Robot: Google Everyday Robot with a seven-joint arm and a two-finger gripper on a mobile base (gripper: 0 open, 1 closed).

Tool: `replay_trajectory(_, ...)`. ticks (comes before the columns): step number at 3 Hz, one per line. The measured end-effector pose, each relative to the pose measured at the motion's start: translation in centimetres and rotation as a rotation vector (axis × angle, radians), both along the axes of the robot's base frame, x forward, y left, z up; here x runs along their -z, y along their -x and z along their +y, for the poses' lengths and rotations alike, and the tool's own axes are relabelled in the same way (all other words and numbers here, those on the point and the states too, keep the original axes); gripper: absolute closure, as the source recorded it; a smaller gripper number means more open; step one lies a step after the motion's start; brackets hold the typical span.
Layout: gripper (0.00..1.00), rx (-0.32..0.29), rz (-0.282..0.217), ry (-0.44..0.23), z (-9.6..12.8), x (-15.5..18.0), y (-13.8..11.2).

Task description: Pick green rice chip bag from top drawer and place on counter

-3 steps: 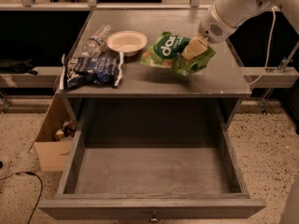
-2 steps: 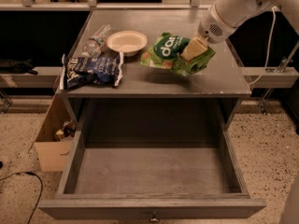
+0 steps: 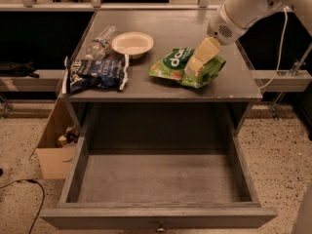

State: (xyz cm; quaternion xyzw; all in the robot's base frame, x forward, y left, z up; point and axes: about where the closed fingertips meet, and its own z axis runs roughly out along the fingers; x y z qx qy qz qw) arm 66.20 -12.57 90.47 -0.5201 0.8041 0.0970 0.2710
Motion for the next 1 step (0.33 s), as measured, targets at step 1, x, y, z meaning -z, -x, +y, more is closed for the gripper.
replay_trajectory(1, 0.0, 0.0, 0.0, 0.0, 0.0, 0.0, 0.0)
